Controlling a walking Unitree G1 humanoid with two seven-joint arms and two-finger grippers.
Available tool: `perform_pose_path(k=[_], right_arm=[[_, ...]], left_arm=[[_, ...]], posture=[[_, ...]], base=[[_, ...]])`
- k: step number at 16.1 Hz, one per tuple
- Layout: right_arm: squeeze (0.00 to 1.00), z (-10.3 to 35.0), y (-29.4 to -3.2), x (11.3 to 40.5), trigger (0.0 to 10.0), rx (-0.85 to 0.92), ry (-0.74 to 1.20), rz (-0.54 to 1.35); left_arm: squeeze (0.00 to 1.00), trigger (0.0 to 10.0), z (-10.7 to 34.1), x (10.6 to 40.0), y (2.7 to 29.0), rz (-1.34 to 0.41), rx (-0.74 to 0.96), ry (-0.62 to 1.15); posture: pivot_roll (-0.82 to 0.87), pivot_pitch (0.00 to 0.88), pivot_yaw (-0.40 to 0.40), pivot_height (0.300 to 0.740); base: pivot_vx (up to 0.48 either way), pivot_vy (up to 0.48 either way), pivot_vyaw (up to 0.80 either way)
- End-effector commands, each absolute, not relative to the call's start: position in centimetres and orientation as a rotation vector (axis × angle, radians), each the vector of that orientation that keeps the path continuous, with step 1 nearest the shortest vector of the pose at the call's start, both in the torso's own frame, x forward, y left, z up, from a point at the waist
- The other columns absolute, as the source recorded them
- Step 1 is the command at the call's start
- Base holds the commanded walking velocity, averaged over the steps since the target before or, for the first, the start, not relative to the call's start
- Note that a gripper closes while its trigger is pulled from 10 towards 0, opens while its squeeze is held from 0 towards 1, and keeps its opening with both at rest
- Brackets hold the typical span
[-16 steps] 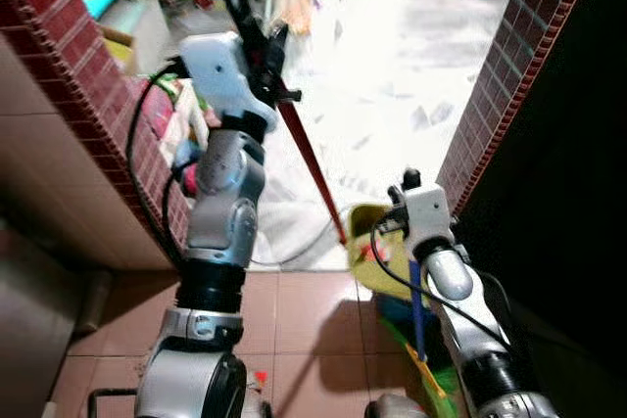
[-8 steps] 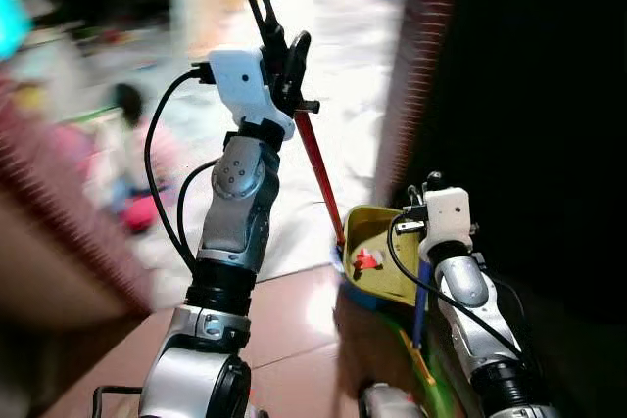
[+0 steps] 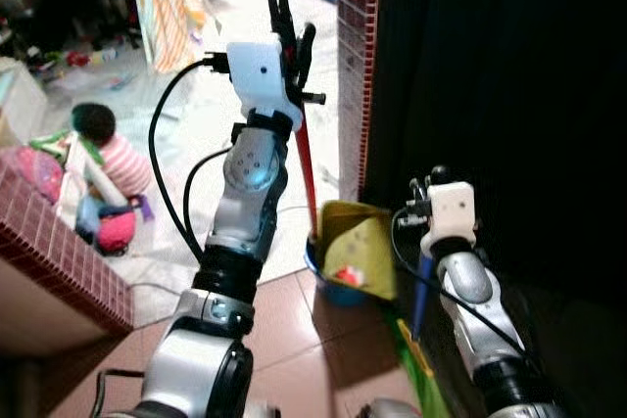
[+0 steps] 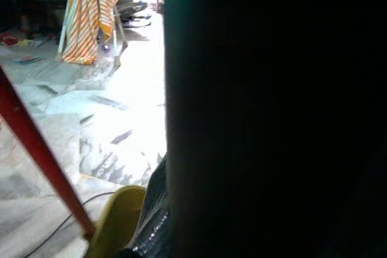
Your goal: Sweep floor
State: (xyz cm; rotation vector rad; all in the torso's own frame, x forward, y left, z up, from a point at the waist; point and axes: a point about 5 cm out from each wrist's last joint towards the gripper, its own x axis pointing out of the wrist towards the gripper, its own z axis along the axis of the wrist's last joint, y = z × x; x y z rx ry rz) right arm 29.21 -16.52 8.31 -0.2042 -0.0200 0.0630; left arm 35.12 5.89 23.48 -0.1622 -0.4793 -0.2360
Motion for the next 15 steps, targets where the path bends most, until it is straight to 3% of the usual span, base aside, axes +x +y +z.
perform_pose_path(k=[1,10,15], right_arm=[[0.0,7.6,-16.7,28.8,10.0,-0.245,0.027,0.076],[0.0,7.3,-16.4,28.2,10.0,-0.256,0.033,0.122],[0.0,7.6,-16.4,28.3,10.0,-0.265,0.024,0.125]], left_arm=[[0.0,10.0,25.8,35.2,6.5,-0.204,-0.199,-0.581],[0.0,10.0,27.3,36.8,10.6,0.039,-0.114,-0.655],[0.0,10.0,27.0,36.6,8.7,0.019,-0.046,-0.71]], posture=[[-0.14,0.0,0.083,0.74],[-0.16,0.0,0.063,0.74],[-0.17,0.0,0.073,0.74]], base=[[0.0,0.0,0.0],[0.0,0.0,0.0],[0.0,0.0,0.0]])
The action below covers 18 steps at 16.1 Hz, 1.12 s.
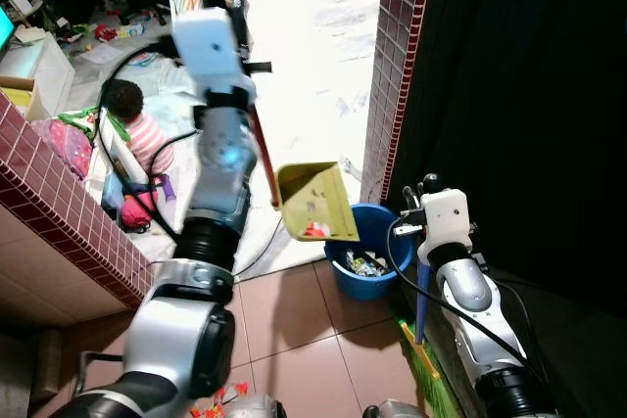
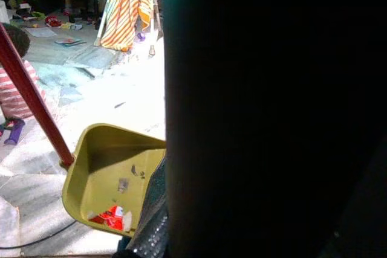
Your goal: Sweep floor
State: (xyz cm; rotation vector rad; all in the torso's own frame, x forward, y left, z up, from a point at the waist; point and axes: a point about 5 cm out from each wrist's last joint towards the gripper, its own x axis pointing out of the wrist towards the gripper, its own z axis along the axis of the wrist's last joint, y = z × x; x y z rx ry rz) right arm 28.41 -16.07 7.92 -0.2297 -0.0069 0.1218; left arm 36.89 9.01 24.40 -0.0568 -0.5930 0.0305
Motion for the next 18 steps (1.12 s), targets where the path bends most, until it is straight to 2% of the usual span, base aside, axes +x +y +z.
perform_pose_path(k=[1,7,12,14,15,18], right_arm=[[0.0,7.7,-16.4,28.3,10.0,-0.265,0.021,0.122],[0.0,8.1,-17.2,26.6,10.0,-0.286,0.012,0.103],[0.0,8.3,-17.8,25.8,10.0,-0.29,0.02,0.069],[0.0,8.3,-17.5,25.9,10.0,-0.29,0.016,0.077],[0.0,8.3,-17.3,26.2,10.0,-0.294,0.011,0.089],[0.0,8.5,-17.1,26.8,10.0,-0.296,-0.002,0.095]], left_arm=[[0.0,10.0,26.8,36.5,8.2,0.011,-0.042,-0.722],[0.0,10.0,25.5,34.9,3.6,-0.18,0.082,-0.82],[0.0,10.0,25.0,33.3,-0.4,-0.352,0.077,-0.861],[0.0,10.0,23.9,32.1,-1.9,-0.457,0.099,-0.868],[0.0,10.0,22.7,31.1,-2.8,-0.563,0.172,-0.894],[0.0,10.0,20.8,29.7,-3.3,-0.756,0.273,-0.911]], posture=[[-0.17,0.0,0.075,0.74],[-0.26,0.02,0.096,0.74],[-0.28,0.024,0.11,0.74],[-0.27,0.024,0.114,0.74],[-0.26,0.021,0.113,0.74],[-0.24,0.013,0.116,0.74]], base=[[0.0,0.0,0.0],[0.0,0.0,0.0],[0.0,0.0,0.0],[0.0,0.0,0.0],[0.0,0.0,0.0],[0.0,0.0,0.0]])
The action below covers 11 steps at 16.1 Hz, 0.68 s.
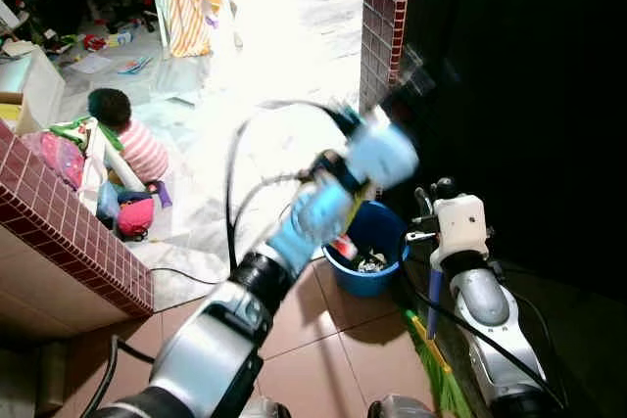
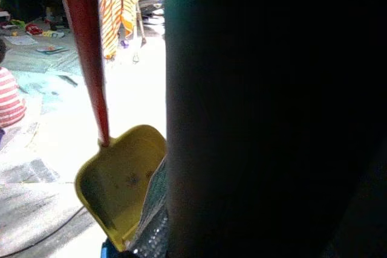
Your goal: Sweep floor
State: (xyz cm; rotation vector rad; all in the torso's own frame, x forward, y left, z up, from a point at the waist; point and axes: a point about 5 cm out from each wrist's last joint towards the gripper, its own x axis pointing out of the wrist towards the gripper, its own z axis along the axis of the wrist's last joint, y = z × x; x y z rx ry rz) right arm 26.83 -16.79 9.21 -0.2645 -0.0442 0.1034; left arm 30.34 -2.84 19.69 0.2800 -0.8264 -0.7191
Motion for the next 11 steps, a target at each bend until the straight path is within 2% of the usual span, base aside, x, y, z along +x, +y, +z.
perform_pose_path(k=[1,2,6,8,11], right_arm=[[0.0,8.6,-16.9,27.0,10.0,-0.295,-0.006,0.095],[0.0,8.5,-16.8,27.1,10.0,-0.295,-0.005,0.096],[0.0,8.3,-16.5,27.2,10.0,-0.292,-0.006,0.1],[0.0,8.0,-16.0,27.5,10.0,-0.274,-0.006,0.116],[0.0,7.9,-14.9,28.3,10.0,-0.254,-0.01,0.146]], left_arm=[[0.0,10.0,19.9,29.1,-3.4,-0.839,0.309,-0.906],[0.0,10.0,19.6,28.9,-3.3,-0.858,0.321,-0.9],[0.0,10.0,22.1,30.7,-1.4,-0.675,0.226,-0.888],[0.0,10.0,27.3,33.1,1.8,-0.46,0.13,-0.952],[0.0,10.0,32.1,34.4,6.1,-0.248,0.063,-1.02]], posture=[[-0.23,0.011,0.117,0.74],[-0.23,0.01,0.118,0.74],[-0.21,0.0,0.113,0.74],[-0.18,0.0,0.101,0.74],[-0.14,0.0,0.088,0.74]], base=[[0.0,0.0,0.0],[0.0,0.0,0.0],[0.0,0.0,0.0],[0.0,0.0,0.0],[0.0,0.0,0.0]])
